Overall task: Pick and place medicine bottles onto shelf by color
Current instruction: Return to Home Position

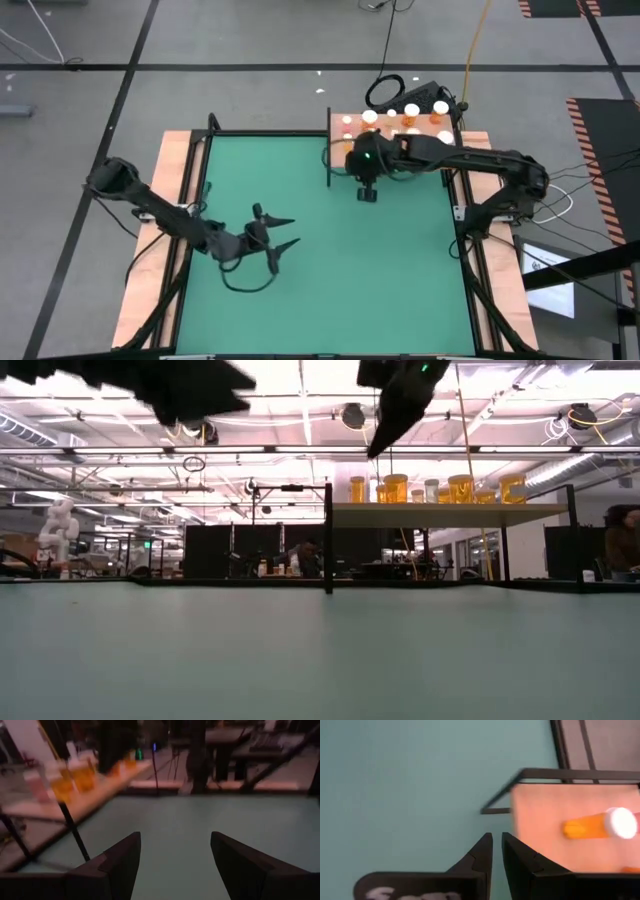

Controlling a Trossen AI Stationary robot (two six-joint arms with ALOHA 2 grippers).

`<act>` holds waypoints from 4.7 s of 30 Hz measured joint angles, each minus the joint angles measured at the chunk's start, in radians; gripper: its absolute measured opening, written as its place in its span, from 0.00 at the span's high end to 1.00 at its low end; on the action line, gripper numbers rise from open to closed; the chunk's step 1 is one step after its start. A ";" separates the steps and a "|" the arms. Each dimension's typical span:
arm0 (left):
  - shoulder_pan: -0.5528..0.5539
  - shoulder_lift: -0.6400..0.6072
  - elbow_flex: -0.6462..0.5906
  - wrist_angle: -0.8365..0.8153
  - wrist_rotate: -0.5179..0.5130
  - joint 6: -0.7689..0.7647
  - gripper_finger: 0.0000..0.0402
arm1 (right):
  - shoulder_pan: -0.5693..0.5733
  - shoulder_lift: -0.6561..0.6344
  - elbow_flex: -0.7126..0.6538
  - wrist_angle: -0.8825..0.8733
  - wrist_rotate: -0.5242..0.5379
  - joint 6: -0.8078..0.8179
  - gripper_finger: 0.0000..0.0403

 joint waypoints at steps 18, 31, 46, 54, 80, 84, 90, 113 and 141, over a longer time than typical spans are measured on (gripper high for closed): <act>0.050 -0.279 0.000 -0.121 0.070 0.161 0.39 | 0.268 -0.484 -0.459 0.335 0.005 0.099 0.92; 0.162 -0.279 0.000 -0.166 0.193 0.087 0.39 | 0.357 -0.728 -0.771 0.540 0.005 0.085 0.92; 0.270 -0.278 -0.060 -0.026 0.296 0.082 0.39 | 0.361 -0.861 -1.001 0.673 0.005 0.076 0.92; 0.304 -0.278 -0.222 0.184 0.297 0.039 0.39 | 0.361 -0.912 -1.078 0.784 0.005 0.066 0.92; 0.430 -0.278 -0.449 0.432 0.640 0.086 0.83 | 0.361 -0.945 -1.350 1.251 -0.070 -0.054 0.99; 0.450 -0.278 -0.454 0.427 0.685 0.102 0.98 | 0.361 -0.946 -1.414 1.380 -0.078 -0.084 1.00; 0.506 -0.278 -0.454 0.403 0.690 0.123 0.99 | 0.361 -0.949 -1.451 1.439 -0.078 -0.070 1.00; 0.621 -0.278 -0.454 0.371 0.768 0.073 0.98 | 0.357 -1.366 -1.455 1.061 -0.051 -0.102 1.00; 0.621 -0.278 -0.454 0.373 0.767 0.050 0.95 | 0.226 -1.535 -1.454 0.898 -0.239 -0.110 1.00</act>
